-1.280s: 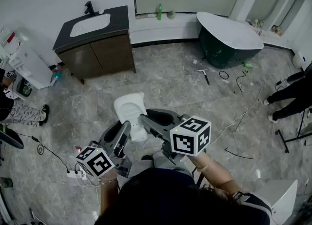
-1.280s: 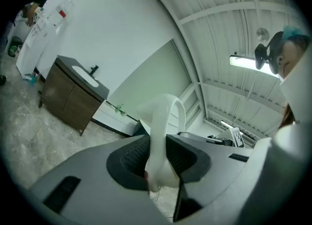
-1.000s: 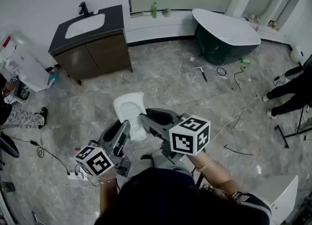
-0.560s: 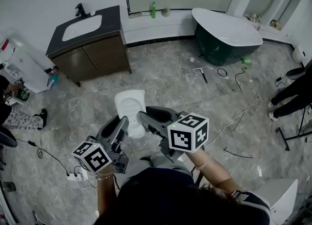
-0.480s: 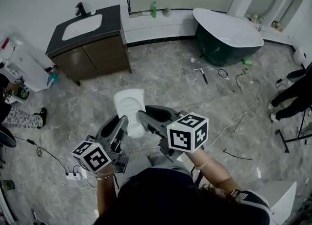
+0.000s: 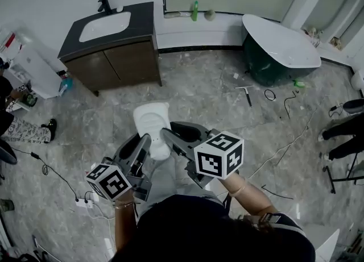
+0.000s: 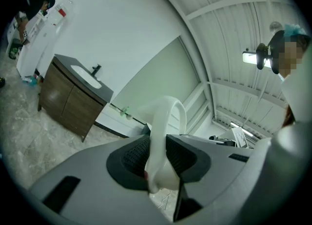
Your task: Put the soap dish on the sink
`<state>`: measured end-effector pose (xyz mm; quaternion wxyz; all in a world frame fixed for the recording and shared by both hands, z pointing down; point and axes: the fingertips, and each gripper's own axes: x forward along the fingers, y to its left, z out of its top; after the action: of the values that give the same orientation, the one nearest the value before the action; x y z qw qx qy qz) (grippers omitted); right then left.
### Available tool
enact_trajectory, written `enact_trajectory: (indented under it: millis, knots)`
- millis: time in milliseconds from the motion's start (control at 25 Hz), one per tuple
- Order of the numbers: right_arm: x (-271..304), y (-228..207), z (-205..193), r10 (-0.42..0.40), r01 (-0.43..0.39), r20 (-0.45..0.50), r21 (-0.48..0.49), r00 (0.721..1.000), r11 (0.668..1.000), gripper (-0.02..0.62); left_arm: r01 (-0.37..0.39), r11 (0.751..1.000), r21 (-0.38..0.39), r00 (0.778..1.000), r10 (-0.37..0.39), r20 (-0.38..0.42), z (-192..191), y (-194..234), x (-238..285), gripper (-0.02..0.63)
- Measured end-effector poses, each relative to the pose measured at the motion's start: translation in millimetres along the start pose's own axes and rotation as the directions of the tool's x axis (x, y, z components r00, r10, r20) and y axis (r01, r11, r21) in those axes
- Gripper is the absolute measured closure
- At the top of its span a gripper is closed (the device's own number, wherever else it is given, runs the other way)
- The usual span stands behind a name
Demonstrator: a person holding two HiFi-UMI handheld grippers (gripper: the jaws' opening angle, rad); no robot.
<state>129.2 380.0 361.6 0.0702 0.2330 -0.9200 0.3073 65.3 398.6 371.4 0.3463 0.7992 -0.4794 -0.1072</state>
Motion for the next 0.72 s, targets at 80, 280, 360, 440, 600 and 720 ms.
enact_trajectory:
  millis: [80,280,360,440,600,720]
  knots:
    - [20,-13,10,-0.004,0.004,-0.005,0.0,1.0,1.0,0.488,-0.001,1.0,-0.003,1.0,0.001,-0.001,13,18,14,0.495]
    - [80,-44,51,-0.022,0.022,-0.001,0.004,1.0,1.0,0.488,0.013,1.0,-0.002,1.0,-0.013,-0.001,63,65,53,0.495]
    - [116,-58,82,-0.033,0.033,0.002,0.004,0.999,0.999,0.488,0.025,1.0,-0.002,1.0,-0.025,-0.002,101,90,75,0.495]
    - [157,-74,118,-0.042,0.042,0.004,0.006,0.999,0.999,0.488,0.027,1.0,-0.006,1.0,-0.027,-0.011,143,119,101,0.495]
    - [185,-87,139,-0.038,0.038,0.014,-0.001,0.999,0.999,0.488,0.039,0.999,0.017,0.999,-0.039,-0.012,169,139,118,0.495]
    - [185,-90,132,-0.046,0.046,0.02,-0.014,0.999,0.999,0.488,0.045,0.999,0.026,0.999,-0.045,-0.014,163,142,119,0.495]
